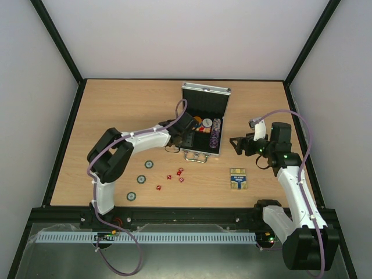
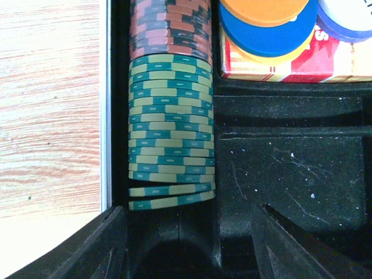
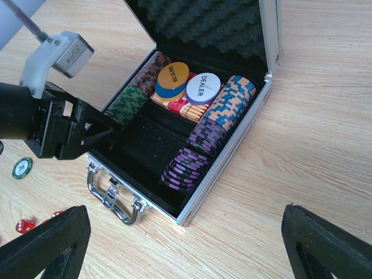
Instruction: Pack up texas hold em set
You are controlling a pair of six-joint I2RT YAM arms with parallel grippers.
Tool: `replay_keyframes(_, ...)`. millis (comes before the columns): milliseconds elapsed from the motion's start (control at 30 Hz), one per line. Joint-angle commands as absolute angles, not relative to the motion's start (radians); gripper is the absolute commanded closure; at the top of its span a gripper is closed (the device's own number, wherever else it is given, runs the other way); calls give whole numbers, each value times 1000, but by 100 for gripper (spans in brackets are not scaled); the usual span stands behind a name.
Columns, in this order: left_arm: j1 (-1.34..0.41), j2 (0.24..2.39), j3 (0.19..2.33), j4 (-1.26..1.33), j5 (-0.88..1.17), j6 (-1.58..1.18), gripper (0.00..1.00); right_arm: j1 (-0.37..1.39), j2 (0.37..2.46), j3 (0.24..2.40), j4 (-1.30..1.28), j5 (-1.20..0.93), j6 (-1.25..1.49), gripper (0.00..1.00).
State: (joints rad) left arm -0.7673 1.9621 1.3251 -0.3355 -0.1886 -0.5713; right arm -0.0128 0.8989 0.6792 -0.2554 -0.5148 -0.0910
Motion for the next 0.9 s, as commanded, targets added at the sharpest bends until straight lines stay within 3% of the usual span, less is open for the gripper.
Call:
replay_keyframes(0, -753, 1908, 1325, -429, -222, -579, 38, -17, 900, 672, -247, -525, -106, 9)
replay_keyframes(433, -718, 1816, 1329, -530, -204, -467, 39, -17, 894, 673, -249, -523, -105, 9)
replay_keyframes(867, -607, 1529, 1078, -779, -80, -461, 42, -17, 896, 679, -253, -534, -108, 9)
